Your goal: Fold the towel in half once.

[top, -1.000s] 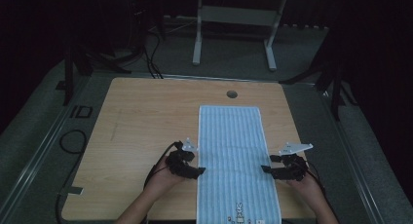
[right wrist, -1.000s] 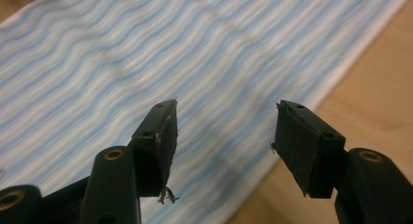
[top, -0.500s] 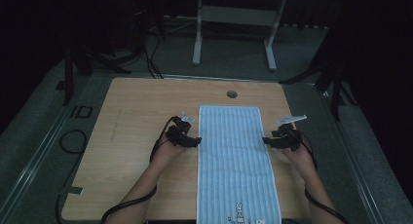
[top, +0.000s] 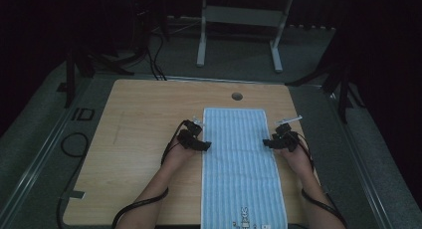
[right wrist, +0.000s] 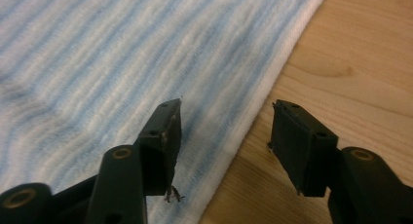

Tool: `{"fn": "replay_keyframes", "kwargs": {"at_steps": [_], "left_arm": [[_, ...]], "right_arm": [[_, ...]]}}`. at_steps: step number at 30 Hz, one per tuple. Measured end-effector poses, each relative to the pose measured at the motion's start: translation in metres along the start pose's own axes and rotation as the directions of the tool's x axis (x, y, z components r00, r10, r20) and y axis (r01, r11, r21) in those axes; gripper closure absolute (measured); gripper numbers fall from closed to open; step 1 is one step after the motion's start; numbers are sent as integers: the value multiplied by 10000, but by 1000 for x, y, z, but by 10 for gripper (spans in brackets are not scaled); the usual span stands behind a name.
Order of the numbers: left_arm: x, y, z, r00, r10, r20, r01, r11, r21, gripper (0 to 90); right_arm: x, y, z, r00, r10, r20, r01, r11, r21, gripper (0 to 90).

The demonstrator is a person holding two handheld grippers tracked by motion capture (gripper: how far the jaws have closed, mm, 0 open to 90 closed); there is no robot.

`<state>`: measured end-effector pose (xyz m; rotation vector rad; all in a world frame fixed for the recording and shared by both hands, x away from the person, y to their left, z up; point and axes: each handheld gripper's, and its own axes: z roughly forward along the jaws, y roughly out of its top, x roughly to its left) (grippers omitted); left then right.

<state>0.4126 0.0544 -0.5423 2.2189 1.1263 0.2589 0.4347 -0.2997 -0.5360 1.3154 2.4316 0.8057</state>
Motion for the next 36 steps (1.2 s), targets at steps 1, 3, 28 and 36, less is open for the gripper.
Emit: {"fn": "replay_keyframes", "kwargs": {"at_steps": [1, 3, 28, 36], "left_arm": [[0, 0, 0, 10000, 0, 0, 0, 10000, 0, 330], [-2, 1, 3, 9994, 256, -231, -254, 9996, 100, 363], [-15, 12, -60, 9979, 257, 596, -198, 9949, -988, 881], [-58, -28, -92, 9874, 1399, 745, -1335, 9874, -853, 880]], "right_arm": [[0, 0, 0, 10000, 0, 0, 0, 10000, 0, 457], [0, 1, 2, 9997, -153, 167, 150, 9998, 140, 507], [22, 12, -54, 9953, -936, -241, 923, 9945, -502, 863], [51, -36, -99, 9859, -1521, -691, 1446, 9841, -1034, 858]]}}
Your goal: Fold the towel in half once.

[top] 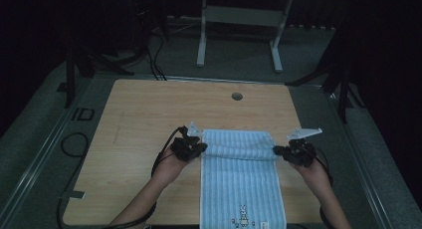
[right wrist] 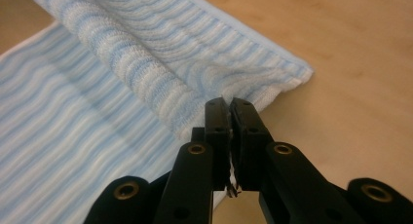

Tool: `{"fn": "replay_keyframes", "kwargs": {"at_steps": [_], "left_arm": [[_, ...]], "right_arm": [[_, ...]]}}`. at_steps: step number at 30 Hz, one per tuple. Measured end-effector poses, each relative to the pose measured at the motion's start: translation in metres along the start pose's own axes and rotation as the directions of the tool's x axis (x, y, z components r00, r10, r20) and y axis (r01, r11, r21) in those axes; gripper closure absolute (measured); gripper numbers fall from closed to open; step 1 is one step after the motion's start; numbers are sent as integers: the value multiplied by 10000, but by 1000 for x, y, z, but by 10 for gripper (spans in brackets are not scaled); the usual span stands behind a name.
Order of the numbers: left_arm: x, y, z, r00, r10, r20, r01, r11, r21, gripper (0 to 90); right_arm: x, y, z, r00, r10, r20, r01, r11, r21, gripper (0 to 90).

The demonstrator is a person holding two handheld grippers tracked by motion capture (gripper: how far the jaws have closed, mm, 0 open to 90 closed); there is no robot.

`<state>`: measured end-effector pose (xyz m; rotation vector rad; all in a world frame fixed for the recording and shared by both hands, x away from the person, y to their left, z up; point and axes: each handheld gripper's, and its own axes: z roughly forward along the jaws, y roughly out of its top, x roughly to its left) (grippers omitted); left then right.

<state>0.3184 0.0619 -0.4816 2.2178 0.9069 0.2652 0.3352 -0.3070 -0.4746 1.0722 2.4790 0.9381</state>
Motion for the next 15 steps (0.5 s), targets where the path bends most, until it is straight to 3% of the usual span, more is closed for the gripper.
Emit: {"fn": "replay_keyframes", "kwargs": {"at_steps": [3, 5, 6, 7, 10, 11, 12, 15], "left_arm": [[-18, -17, -1, 9973, 354, 636, -400, 9966, 722, 876], [-31, -23, -5, 9927, 1151, 359, -1184, 9871, 1076, 825], [-36, -23, -8, 9910, 1240, 514, -1288, 9861, 1050, 743], [-39, -22, -11, 9903, 1242, 630, -1297, 9873, 917, 680], [-45, -18, -9, 9868, 1333, 923, -1395, 9881, 641, 613], [-45, -18, -9, 9868, 1333, 923, -1395, 9881, 641, 608], [-45, -18, 3, 9870, 1093, 1181, -1188, 9900, 765, 578], [-41, -25, 24, 9889, 719, 1302, -844, 9921, 930, 575]], "right_arm": [[15, -21, -5, 9996, -66, -261, 75, 9994, 343, 808], [20, -29, -14, 9992, 84, -400, -77, 9998, 191, 766], [22, -30, -22, 9992, 132, -375, -134, 9999, -27, 737], [23, -30, -29, 9994, 125, -332, -132, 9997, -228, 711], [30, -27, -38, 9996, 65, -268, -80, 9985, -543, 698], [32, -27, -36, 9997, -70, -233, 59, 9987, -499, 691], [35, -27, -32, 9996, -85, -264, 74, 9990, -430, 684], [37, -34, -12, 9994, 25, -347, -29, 9999, -119, 684]]}}
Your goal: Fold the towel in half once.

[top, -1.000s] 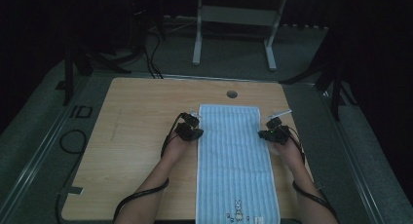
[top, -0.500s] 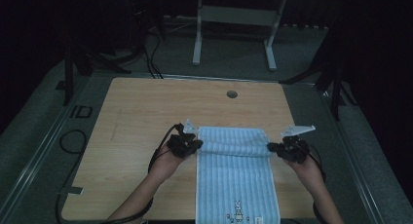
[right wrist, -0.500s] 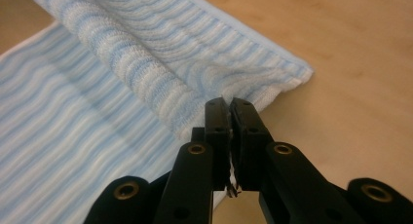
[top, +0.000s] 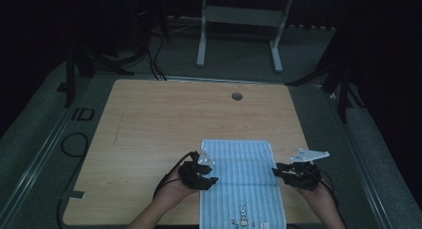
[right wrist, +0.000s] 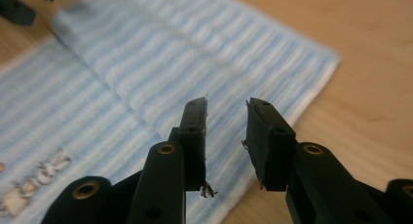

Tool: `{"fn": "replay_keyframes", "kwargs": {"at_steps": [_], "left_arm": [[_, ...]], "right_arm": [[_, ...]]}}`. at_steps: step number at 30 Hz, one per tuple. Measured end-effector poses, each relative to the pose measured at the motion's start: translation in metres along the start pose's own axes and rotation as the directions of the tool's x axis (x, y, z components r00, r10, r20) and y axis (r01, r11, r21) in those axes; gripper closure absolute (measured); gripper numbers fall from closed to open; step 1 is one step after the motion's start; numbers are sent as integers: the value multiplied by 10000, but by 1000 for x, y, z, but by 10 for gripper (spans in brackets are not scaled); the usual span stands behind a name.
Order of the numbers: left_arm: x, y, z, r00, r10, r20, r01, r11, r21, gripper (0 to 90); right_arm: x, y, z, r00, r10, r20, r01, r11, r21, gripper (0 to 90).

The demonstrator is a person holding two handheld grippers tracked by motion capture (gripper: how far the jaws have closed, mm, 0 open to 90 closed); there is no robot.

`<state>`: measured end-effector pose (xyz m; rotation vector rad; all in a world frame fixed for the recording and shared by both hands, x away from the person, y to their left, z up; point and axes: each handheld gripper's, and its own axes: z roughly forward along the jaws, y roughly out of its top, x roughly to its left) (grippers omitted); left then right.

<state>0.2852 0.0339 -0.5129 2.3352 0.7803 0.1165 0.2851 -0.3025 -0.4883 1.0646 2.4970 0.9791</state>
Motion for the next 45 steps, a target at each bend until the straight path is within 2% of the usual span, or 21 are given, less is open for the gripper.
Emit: {"fn": "replay_keyframes", "kwargs": {"at_steps": [1, 5, 7, 8, 12, 15, 18, 20, 22, 24, 32, 36, 41, 45], "left_arm": [[1, -2, 6, 9998, -177, -16, 177, 9998, 9, 575], [10, -9, 25, 9992, -331, -205, 336, 9992, 237, 577], [15, -9, 25, 9981, -599, -165, 598, 9982, -27, 587], [16, -9, 26, 9983, -533, -238, 533, 9986, -27, 588], [27, -3, 27, 9979, -544, -364, 547, 9985, 61, 594], [35, -1, 28, 9969, -600, -499, 602, 9982, 11, 593], [54, 1, 28, 9935, -945, -634, 939, 9955, -126, 593], [58, 1, 28, 9932, -938, -686, 928, 9955, -185, 593], [68, 1, 29, 9939, -861, -690, 837, 9958, -362, 593], [73, 3, 29, 9924, -1043, -654, 1018, 9940, -404, 593], [84, 8, 30, 9912, -1005, -863, 983, 9947, -289, 593], [84, 8, 30, 9886, -880, -1225, 863, 9961, -195, 591], [86, 7, 29, 9882, -1037, -1124, 1016, 9945, -239, 588], [84, 10, 24, 9875, -981, -1234, 958, 9951, -244, 523]], "right_arm": [[0, -3, 7, 10000, 60, 23, -60, 9999, 128, 684], [-3, -15, 36, 9999, -168, -7, 168, 9963, 839, 673], [-9, -18, 46, 10000, -7, -62, 13, 9959, 902, 675], [-12, -17, 48, 9998, 95, -151, -82, 9968, 790, 677], [-19, -6, 57, 10000, -67, -36, 70, 9956, 935, 678], [-23, 0, 63, 10000, -14, 32, 11, 9959, 906, 678], [-29, 12, 75, 10000, 79, -40, -75, 9961, 876, 678], [-32, 18, 80, 9999, 100, -112, -89, 9957, 920, 678], [-33, 21, 82, 9998, 116, -138, -103, 9956, 932, 678], [-39, 27, 87, 9993, 257, -264, -232, 9955, 920, 678], [-47, 41, 99, 9993, 323, -194, -302, 9944, 1011, 678], [-49, 44, 102, 9991, 319, -277, -289, 9946, 1000, 677], [-47, 48, 104, 9996, 256, -138, -240, 9942, 1052, 674], [-47, 47, 103, 9988, 443, -198, -422, 9946, 952, 647]]}}
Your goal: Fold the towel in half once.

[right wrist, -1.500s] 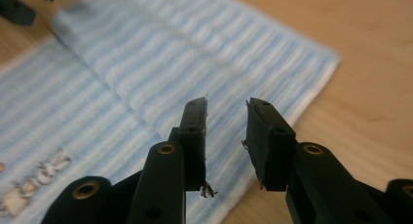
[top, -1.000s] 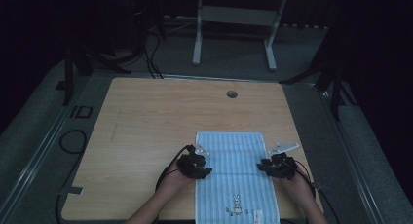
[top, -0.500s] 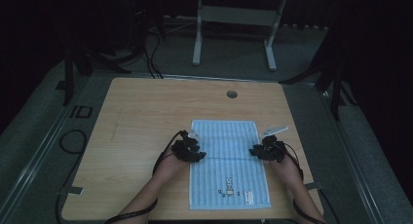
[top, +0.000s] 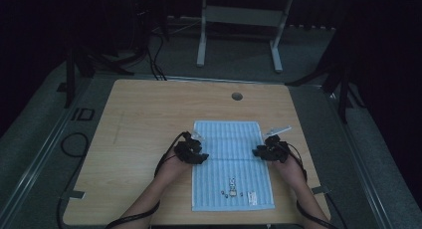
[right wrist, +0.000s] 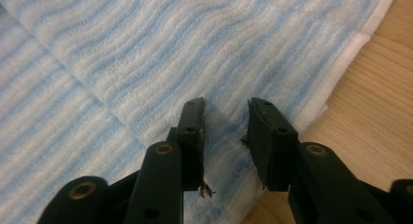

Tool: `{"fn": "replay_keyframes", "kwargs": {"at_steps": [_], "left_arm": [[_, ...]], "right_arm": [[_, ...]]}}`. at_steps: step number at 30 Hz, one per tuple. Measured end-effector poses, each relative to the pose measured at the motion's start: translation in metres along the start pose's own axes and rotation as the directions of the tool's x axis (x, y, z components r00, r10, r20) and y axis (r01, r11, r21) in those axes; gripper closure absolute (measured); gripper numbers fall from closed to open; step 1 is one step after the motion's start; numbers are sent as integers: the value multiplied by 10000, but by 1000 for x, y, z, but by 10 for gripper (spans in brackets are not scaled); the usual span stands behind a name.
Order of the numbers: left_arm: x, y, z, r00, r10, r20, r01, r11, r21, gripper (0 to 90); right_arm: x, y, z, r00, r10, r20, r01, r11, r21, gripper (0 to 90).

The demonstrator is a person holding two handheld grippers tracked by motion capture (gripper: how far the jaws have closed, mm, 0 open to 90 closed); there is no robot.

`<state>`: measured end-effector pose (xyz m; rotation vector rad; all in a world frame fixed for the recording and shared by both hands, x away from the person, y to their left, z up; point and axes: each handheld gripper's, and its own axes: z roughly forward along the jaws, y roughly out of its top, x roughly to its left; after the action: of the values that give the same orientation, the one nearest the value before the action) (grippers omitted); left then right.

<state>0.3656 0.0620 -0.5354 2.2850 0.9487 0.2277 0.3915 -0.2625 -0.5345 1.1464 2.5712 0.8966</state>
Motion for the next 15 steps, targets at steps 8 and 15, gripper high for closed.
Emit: {"fn": "replay_keyframes", "kwargs": {"at_steps": [8, 15], "left_arm": [[40, 24, -15, 9920, -694, -1058, 646, 9967, -487, 464], [74, 39, 4, 9782, -1666, -1241, 1660, 9860, -156, 448]], "right_arm": [[-17, 26, -15, 9986, 263, 467, -245, 9990, -376, 537], [-47, 58, -4, 9918, 734, 1045, -738, 9973, -1, 516]]}}
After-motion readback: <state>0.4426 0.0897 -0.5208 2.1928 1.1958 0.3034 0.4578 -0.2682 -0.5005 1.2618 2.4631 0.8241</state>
